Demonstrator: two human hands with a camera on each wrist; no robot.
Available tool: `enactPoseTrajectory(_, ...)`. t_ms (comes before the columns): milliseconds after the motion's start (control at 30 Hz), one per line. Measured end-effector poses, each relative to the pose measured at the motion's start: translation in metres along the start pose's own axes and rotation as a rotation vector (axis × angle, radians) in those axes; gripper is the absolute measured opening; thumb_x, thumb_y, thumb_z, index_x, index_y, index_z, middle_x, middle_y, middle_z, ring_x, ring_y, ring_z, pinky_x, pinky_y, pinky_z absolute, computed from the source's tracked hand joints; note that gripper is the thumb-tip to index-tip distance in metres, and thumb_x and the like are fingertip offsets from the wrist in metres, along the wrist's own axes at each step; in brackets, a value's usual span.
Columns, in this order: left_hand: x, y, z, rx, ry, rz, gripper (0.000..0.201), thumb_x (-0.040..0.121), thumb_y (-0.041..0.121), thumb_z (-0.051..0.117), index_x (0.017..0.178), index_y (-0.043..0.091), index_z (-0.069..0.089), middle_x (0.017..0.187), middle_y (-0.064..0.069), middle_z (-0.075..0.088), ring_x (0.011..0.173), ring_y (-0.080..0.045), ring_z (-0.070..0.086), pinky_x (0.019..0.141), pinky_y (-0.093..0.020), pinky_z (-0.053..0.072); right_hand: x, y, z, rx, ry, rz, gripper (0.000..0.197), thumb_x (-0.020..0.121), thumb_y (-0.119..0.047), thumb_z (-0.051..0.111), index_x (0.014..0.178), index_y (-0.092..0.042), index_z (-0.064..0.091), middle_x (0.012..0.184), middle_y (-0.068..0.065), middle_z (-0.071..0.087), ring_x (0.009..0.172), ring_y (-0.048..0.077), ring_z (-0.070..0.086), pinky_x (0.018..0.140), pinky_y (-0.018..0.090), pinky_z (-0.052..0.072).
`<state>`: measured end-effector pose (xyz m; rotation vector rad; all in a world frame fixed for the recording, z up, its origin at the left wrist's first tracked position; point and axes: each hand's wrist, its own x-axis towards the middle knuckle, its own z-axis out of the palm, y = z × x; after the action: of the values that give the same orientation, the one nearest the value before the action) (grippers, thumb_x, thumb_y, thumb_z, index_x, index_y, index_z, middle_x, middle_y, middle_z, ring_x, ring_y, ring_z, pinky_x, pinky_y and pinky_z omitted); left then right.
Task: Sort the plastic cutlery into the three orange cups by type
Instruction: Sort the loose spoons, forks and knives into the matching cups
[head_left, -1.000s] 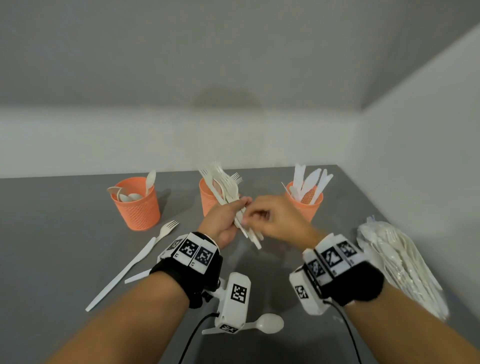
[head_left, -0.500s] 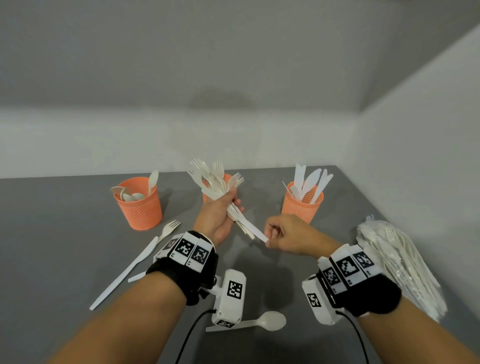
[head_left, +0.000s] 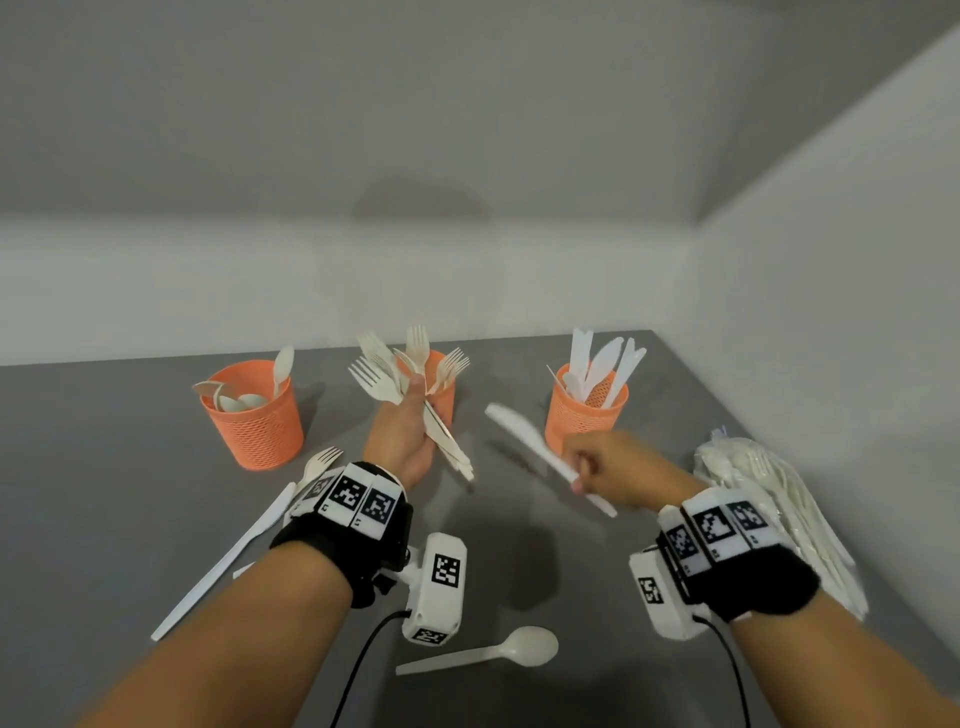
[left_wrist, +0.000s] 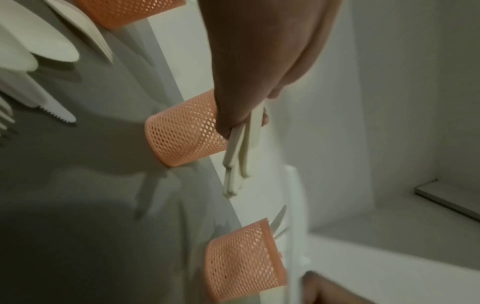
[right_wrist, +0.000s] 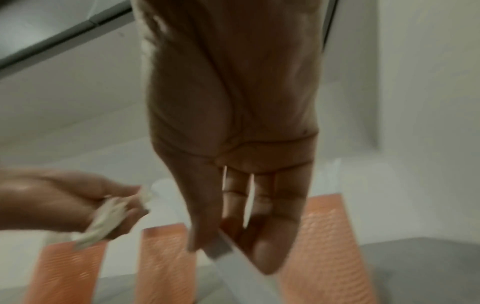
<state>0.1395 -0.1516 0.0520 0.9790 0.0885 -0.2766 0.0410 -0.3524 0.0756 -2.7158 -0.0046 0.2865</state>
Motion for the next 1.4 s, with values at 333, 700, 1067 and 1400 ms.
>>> enactPoseTrajectory(333,-0.013,-0.015,0.006,0.244,-0.251,-0.12,0.011,0.093,0.005,0.049,0.086,0.007,0.058,0.077,-0.005,0.061,0.058,-0.009,0.064,0.06,-0.023,0.057,0.057,0.027,-0.041,0.295,0.619,0.22,0.019,0.084,0.0,0.055,0.103,-0.003,0.055,0.095,0.012,0.056,0.092,0.029,0.056,0.083,0.037,0.047)
enactPoseTrajectory(700,-0.023,-0.008,0.003,0.242,-0.391,-0.123,0.021,0.096,0.013,0.045,0.111,0.012,0.06,0.096,0.0,0.071,0.071,-0.009,0.067,0.06,-0.023,0.054,0.049,-0.071,0.013,0.582,0.342,-0.066,0.022,0.09,-0.025,0.058,0.098,-0.006,0.066,0.083,-0.001,0.063,0.074,0.006,0.057,0.061,0.005,0.043)
enactPoseTrajectory(1067,-0.034,-0.004,-0.009,0.318,-0.35,-0.107,0.012,0.096,0.011,0.044,0.094,0.004,0.054,0.083,-0.011,0.061,0.068,-0.015,0.071,0.067,-0.03,0.059,0.057,-0.097,0.013,1.031,0.473,0.029,0.018,0.095,-0.03,0.048,0.096,-0.012,0.052,0.07,0.005,0.058,0.054,0.014,0.053,0.047,0.025,0.044)
enactPoseTrajectory(1400,-0.051,0.007,-0.023,0.58,-0.476,0.014,0.016,0.098,0.015,0.042,0.102,0.005,0.053,0.059,0.003,0.068,0.051,-0.012,0.063,0.058,-0.025,0.055,0.06,-0.11,0.022,1.013,0.257,0.022,0.02,0.094,-0.022,0.051,0.097,-0.005,0.061,0.075,0.007,0.065,0.062,0.014,0.064,0.057,0.026,0.053)
